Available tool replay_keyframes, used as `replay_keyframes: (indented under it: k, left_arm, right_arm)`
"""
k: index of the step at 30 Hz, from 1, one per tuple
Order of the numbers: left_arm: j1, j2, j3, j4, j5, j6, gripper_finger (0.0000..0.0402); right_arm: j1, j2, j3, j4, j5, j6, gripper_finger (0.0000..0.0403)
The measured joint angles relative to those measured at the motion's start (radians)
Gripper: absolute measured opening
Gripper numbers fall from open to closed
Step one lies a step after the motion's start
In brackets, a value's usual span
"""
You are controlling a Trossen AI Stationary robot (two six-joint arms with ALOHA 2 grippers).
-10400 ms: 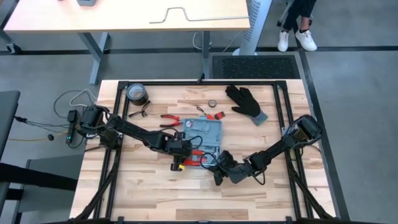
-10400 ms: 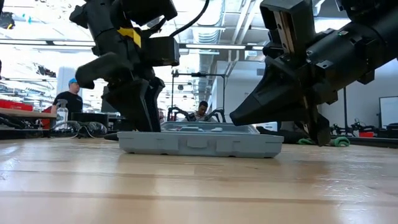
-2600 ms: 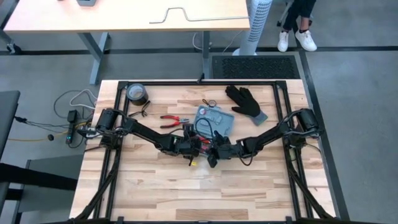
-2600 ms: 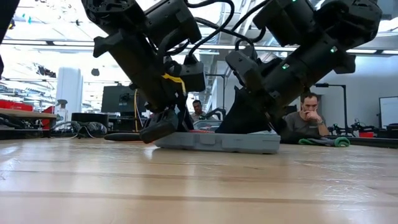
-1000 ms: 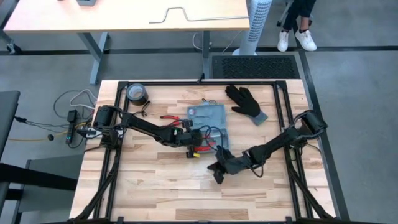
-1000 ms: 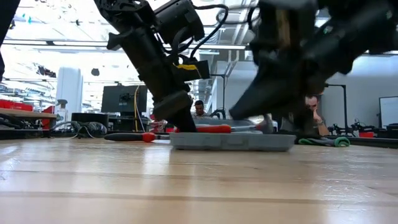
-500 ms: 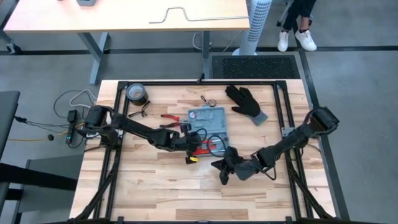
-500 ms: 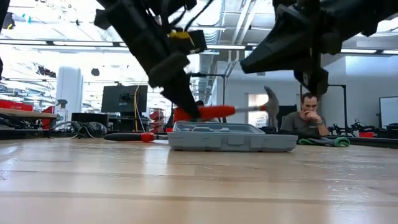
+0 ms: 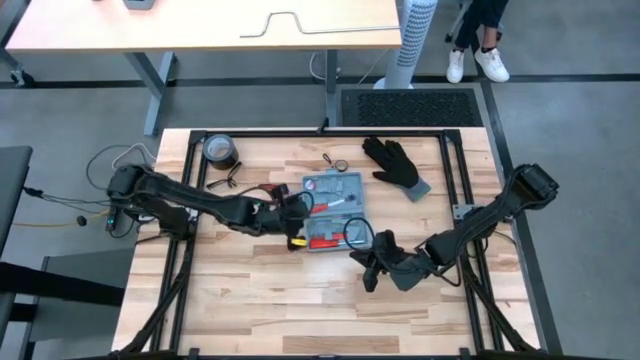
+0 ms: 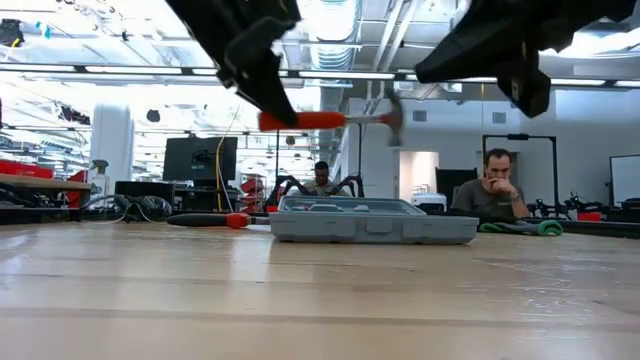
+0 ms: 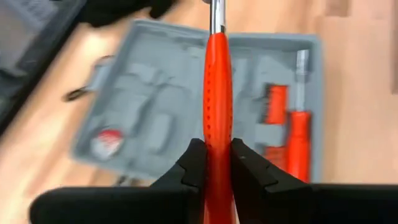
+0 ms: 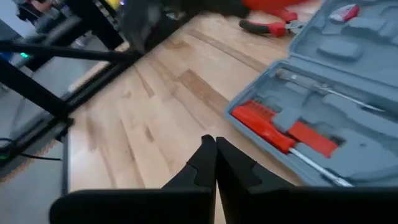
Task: Prefit tool cases
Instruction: Remove the orange hammer from the gray prefit tool case
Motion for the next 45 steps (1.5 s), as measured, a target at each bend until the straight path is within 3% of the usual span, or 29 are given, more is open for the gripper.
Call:
replay_keyframes:
  k: [7, 11, 15, 17, 25, 37, 41, 45]
  left_arm:
    - [0.032, -0.100, 0.001, -0.267, -0.094, -0.065, 0.0039]
    - [0.062, -0.106, 0.000, -0.487, -0.131, -0.147, 0.0038]
    - [0.101, -0.107, -0.053, -0.600, -0.190, -0.260, 0.0018]
    - [0.129, -0.107, -0.095, -0.607, -0.201, -0.310, 0.0002]
    - [0.185, -0.106, -0.257, -0.585, -0.157, -0.448, 0.0004]
    - [0.140, -0.106, -0.284, -0.546, -0.122, -0.527, 0.0001]
    - [0.139, -0.106, -0.284, -0.479, -0.114, -0.500, 0.0001]
    - [0.188, -0.106, -0.294, -0.325, -0.116, -0.371, 0.0001]
  right_arm:
    - [-0.001, -0.013, 0.000, -0.046, 0.007, 0.000, 0.0016]
    - [-0.004, -0.013, 0.000, -0.055, 0.007, 0.001, 0.0016]
    - [-0.004, -0.012, 0.000, -0.073, 0.007, 0.004, 0.0016]
    - [-0.004, -0.012, 0.000, -0.082, 0.007, 0.013, 0.0016]
    - [-0.004, -0.012, 0.000, -0.092, 0.007, 0.019, 0.0016]
    - [-0.004, -0.011, 0.000, -0.138, 0.005, 0.036, 0.0016]
    - [-0.004, -0.011, 0.000, -0.142, -0.001, 0.037, 0.0016]
    - [-0.018, -0.011, 0.000, -0.152, -0.005, 0.037, 0.0016]
